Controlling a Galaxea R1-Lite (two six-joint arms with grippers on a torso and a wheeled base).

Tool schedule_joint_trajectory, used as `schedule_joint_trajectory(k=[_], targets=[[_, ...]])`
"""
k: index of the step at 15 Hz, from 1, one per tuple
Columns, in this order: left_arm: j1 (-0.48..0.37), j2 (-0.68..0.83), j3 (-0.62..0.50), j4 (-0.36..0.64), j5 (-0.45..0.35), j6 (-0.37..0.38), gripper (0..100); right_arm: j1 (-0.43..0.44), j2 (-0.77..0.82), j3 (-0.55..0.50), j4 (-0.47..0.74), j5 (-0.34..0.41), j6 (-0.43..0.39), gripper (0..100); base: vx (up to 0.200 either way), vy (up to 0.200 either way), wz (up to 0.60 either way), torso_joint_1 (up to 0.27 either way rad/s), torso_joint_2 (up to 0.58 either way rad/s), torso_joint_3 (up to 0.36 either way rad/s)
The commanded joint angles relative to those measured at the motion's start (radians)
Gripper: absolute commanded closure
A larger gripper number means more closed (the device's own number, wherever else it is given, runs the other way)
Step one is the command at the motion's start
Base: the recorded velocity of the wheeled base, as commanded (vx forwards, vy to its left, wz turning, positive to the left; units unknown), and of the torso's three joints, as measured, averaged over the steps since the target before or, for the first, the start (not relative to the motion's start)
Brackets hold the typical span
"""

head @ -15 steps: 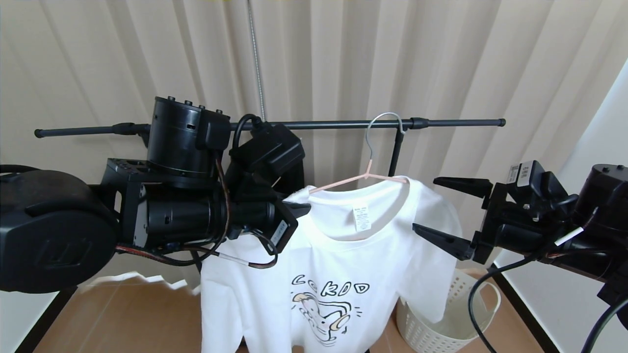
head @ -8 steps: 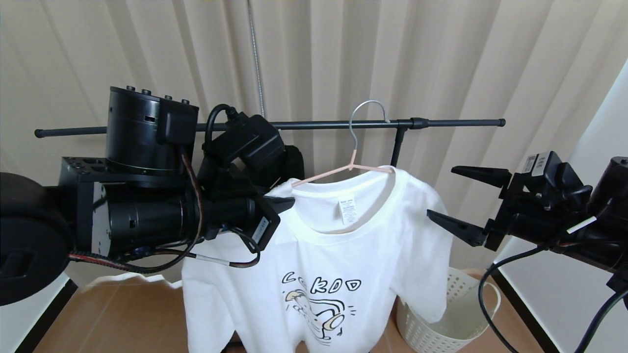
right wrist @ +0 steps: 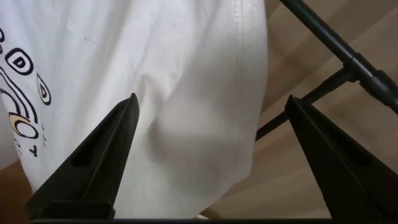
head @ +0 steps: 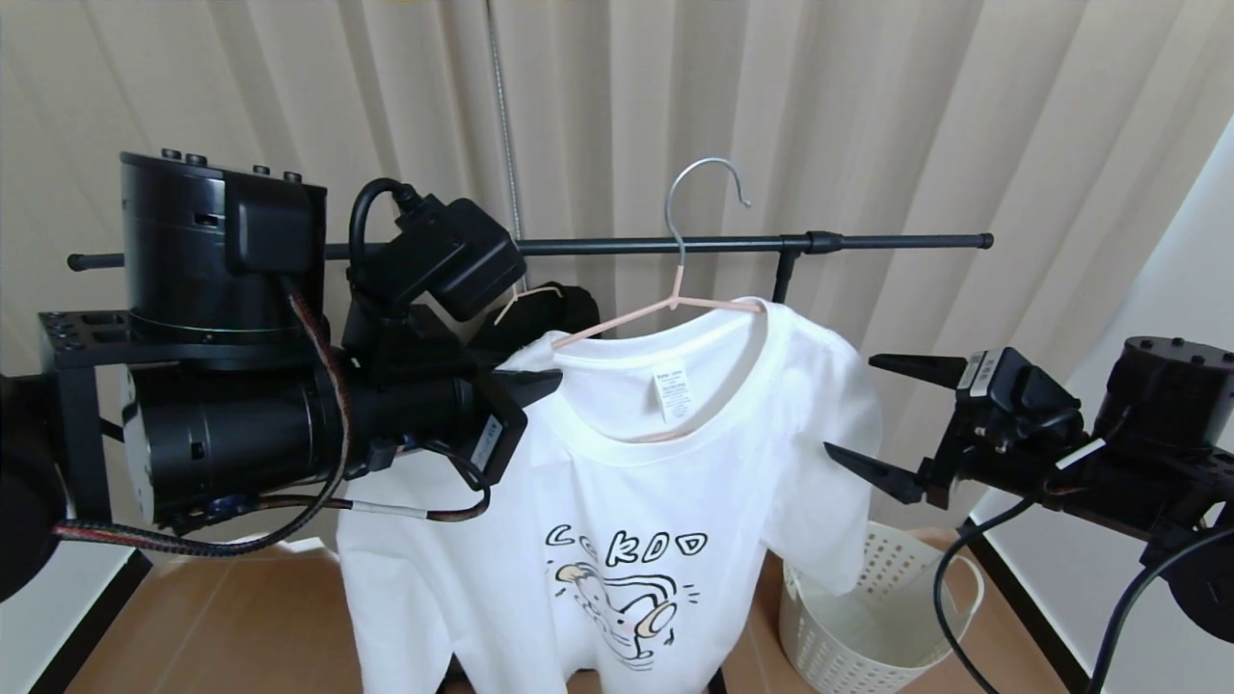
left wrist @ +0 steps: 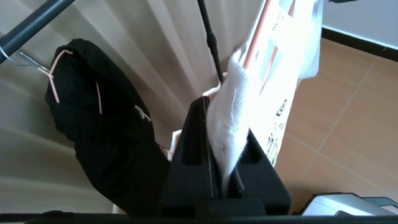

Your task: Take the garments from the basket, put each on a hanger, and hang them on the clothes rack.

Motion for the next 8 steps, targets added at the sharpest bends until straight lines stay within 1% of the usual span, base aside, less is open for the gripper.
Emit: schedule_joint_trajectory(k=[1,2,3,5,7,8], targets=[[0.000,-0.016,0.005,0.000,0.000,0.000,100,0.001,0.038,-0.004,-0.002,-0.001,-0.001,0,0.000,0.000,0.00,0.000,0.00,0.000],[0.000,-0.016,0.005,0.000,0.000,0.000,100,0.001,0.038,-0.004,-0.002,-0.001,-0.001,0,0.000,0.000,0.00,0.000,0.00,0.000],[0.000,-0.025,0.012,0.000,0.000,0.000,100,0.001,0.039,-0.006,0.000,-0.001,-0.005,100,0.000,0.000,0.00,0.000,0.00,0.000],[0.000,-0.033,0.014,0.000,0.000,0.000,100,0.001,0.050,-0.009,-0.002,-0.021,-0.005,100,0.000,0.000,0.00,0.000,0.00,0.000],[0.000,-0.036,0.015,0.000,0.000,-0.001,100,0.002,0.055,-0.020,-0.002,-0.068,-0.005,100,0.000,0.000,0.00,0.000,0.00,0.000],[0.000,-0.037,0.017,0.000,0.000,0.000,100,0.002,0.058,-0.024,-0.002,-0.070,-0.005,100,0.000,0.000,0.00,0.000,0.00,0.000]])
